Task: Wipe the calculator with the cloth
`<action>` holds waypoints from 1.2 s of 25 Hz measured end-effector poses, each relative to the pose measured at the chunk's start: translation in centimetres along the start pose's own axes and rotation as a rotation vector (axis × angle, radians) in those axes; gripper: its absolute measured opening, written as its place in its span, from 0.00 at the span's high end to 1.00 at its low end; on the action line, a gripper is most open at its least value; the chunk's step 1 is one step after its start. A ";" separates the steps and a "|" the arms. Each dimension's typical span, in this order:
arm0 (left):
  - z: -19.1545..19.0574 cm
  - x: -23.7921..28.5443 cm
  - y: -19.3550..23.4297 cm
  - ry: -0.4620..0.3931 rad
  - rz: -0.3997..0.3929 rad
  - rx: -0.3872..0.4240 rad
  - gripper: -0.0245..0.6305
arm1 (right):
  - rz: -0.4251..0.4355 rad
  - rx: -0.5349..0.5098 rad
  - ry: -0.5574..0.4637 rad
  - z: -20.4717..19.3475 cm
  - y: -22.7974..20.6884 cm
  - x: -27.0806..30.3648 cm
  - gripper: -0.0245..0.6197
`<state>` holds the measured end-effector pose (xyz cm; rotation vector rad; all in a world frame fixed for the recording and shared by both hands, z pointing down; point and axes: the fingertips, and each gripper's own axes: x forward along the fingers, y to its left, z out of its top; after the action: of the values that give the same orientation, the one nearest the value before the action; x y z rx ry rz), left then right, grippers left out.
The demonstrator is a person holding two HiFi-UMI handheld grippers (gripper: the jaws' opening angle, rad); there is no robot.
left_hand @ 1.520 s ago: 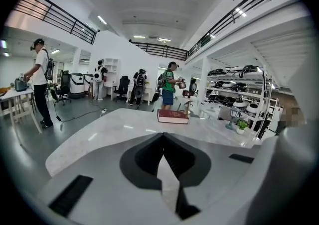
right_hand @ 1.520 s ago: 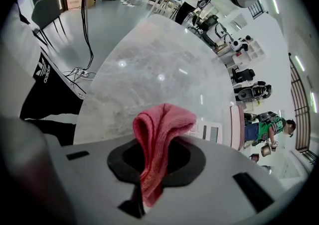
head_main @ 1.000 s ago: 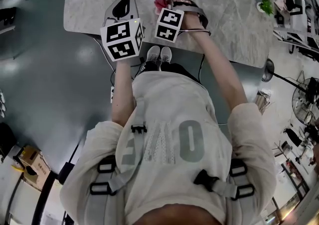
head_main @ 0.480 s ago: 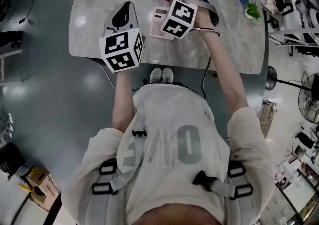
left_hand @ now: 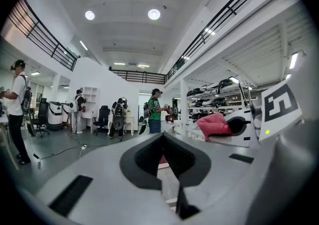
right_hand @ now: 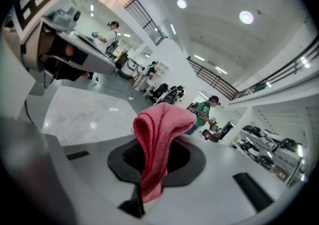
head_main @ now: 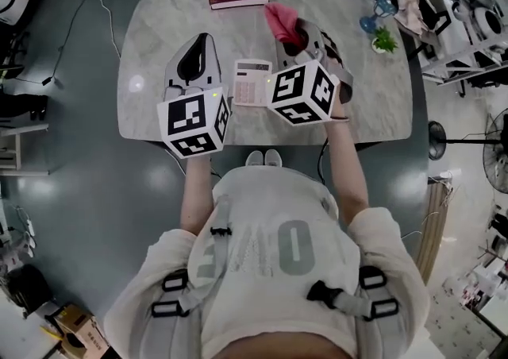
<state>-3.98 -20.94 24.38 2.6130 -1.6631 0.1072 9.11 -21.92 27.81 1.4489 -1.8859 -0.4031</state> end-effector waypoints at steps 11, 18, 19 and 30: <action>4.9 -1.0 -1.7 -0.141 0.000 0.014 0.93 | -0.127 0.427 -0.277 1.2 -4.1 -6.9 0.87; 5.4 -1.8 -2.2 -0.174 -0.010 0.021 0.93 | -0.210 0.557 -0.348 -0.8 -5.3 -10.4 0.87; 5.4 -1.9 -2.2 -0.176 -0.011 0.024 0.93 | -0.217 0.563 -0.346 -1.1 -5.2 -10.6 0.87; 5.1 -2.7 -3.0 -0.176 -0.026 0.041 0.93 | -0.218 0.585 -0.315 -2.4 -4.5 -11.3 0.88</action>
<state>-2.21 -17.57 19.04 2.7455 -1.6944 -0.0936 15.26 -12.45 22.72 2.0871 -2.2184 -0.1903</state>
